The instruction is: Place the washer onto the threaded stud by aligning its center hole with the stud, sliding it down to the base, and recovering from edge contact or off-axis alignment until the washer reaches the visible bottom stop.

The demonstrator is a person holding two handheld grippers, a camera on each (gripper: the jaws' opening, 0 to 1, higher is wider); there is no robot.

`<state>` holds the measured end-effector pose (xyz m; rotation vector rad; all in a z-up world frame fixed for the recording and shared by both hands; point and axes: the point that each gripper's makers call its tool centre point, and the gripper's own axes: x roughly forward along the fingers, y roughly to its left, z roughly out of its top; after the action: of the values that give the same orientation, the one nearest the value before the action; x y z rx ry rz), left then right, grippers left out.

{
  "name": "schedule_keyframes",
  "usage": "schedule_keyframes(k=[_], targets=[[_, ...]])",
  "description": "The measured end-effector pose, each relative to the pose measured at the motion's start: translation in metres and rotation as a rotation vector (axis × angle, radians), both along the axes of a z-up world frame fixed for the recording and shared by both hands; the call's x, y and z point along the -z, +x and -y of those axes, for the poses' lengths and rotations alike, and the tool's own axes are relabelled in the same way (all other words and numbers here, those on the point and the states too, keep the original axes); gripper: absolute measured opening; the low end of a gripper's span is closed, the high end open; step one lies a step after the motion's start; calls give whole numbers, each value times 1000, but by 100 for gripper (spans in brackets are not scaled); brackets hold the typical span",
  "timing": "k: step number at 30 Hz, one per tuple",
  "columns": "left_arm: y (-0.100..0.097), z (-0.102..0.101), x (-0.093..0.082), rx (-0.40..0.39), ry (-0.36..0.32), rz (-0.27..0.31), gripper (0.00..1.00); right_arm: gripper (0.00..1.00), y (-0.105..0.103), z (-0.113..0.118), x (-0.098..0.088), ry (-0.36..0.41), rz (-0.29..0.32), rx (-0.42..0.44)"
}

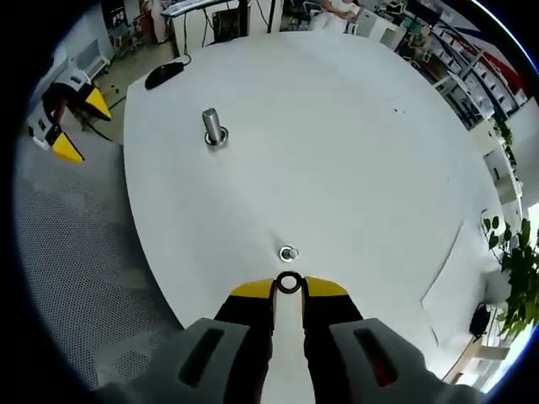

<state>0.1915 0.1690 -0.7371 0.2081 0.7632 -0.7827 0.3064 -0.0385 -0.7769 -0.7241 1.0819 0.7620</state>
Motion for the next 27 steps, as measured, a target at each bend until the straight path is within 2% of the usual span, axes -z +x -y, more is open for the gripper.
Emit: schedule_keyframes(k=[13,27], targets=[[-3,-3,9,-1,20,-34,33,14,14,-10,15,-3,-13,-23],[-2,-4,9,-11,23,-34,33,14,20,-14,25,-23,-37,-55]])
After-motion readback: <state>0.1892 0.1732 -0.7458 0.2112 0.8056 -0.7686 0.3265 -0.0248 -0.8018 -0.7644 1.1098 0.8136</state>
